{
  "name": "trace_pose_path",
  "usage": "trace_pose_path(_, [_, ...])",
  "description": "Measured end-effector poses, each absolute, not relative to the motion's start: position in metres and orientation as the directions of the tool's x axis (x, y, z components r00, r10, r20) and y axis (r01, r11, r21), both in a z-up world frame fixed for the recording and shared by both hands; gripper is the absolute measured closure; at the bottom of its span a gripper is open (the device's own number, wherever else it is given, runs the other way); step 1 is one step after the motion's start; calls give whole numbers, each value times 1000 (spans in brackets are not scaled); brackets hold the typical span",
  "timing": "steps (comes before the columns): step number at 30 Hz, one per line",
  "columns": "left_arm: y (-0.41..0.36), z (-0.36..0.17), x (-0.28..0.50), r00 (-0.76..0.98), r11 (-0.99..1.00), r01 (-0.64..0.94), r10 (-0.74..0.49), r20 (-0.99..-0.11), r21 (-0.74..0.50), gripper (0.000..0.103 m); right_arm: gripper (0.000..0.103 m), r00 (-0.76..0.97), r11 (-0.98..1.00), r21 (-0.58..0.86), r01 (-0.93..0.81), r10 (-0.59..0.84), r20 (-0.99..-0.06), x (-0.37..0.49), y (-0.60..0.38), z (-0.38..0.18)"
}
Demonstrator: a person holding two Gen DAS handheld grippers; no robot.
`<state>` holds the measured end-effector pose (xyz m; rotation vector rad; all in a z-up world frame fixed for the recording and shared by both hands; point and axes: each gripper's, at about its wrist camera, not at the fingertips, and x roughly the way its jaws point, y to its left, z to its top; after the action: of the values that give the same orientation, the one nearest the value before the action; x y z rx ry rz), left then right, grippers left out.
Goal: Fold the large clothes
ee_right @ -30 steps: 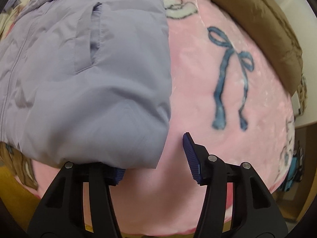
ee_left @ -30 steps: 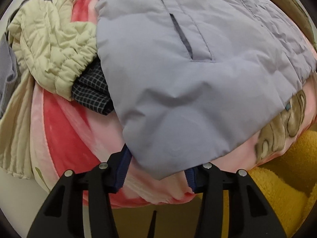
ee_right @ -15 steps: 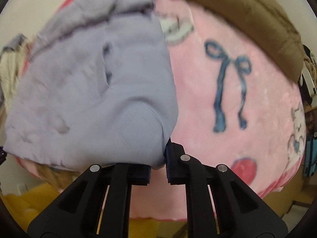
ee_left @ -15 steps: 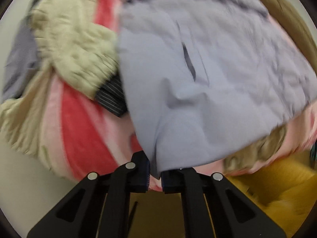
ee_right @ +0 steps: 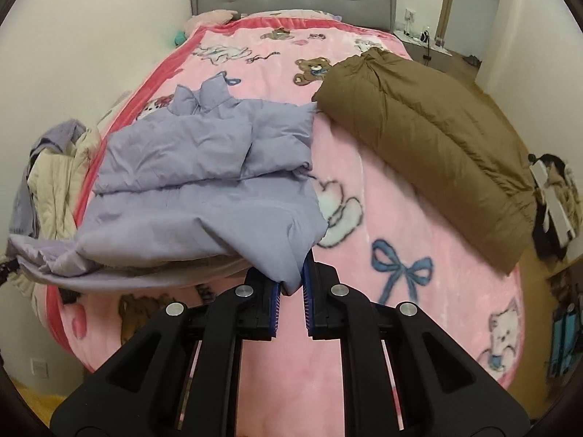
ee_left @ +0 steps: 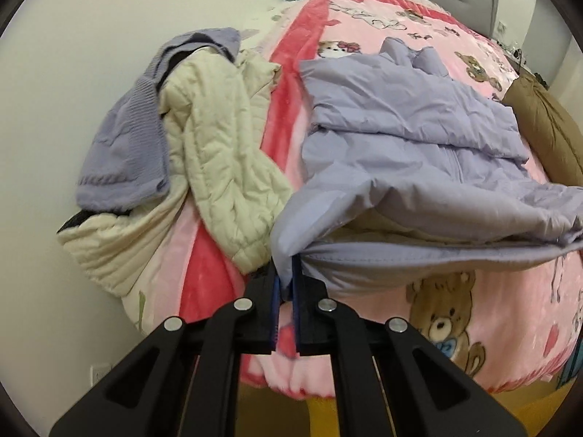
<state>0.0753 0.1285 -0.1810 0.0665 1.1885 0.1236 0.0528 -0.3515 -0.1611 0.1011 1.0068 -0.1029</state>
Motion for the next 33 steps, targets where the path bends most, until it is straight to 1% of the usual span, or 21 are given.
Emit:
trace_pose_path(3, [125,-174,68,380,989,-85,141,-914,117,97,93,520,991,34,131,-40,-853,45,-352,-159])
trace_pose_path(6, [118,-156,87,446,987,-92,161,-880,134,97,94,546,993,23,118,-46,-837,57,-353,-152])
trace_pose_path(9, [110,-139,123,548,980,-107,200,-812,169,97,94,610,994,23,108,-48,-791,86,-356,-140])
trace_pose_path(10, [108,-135,143,574,980,-119,201,-794,162,97,94,631,994,23,106,-49,-774,96,-357,-137])
trace_pose_path(15, [95,-140,220,638,969,-152,246,-730,194,98,94,710,994,59,97,-27,-703,179,-364,-137])
trace_pose_path(20, [90,-162,313,651,954,-210,300,-697,214,98,94,741,998,24,66,-33,-671,273,-361,-153])
trace_pose_path(23, [89,-179,365,639,948,-224,317,-701,225,98,94,727,998,-1,64,-48,-685,326,-359,-168])
trace_pose_path(25, [81,-195,396,617,948,-199,318,-720,248,98,94,688,996,-5,93,-68,-722,359,-361,-184])
trace_pose_path(27, [72,-214,423,588,945,-164,324,-741,283,98,94,636,990,22,141,-74,-768,390,-367,-208])
trace_pose_path(28, [66,-231,439,559,940,-148,336,-758,307,97,94,618,986,35,166,-77,-782,400,-370,-218])
trace_pose_path(30, [58,-254,456,524,920,-136,383,-761,369,98,94,582,973,79,219,-65,-811,418,-377,-243])
trace_pose_path(33, [47,-279,467,510,887,-101,435,-742,450,97,94,536,961,101,259,-56,-843,438,-380,-272])
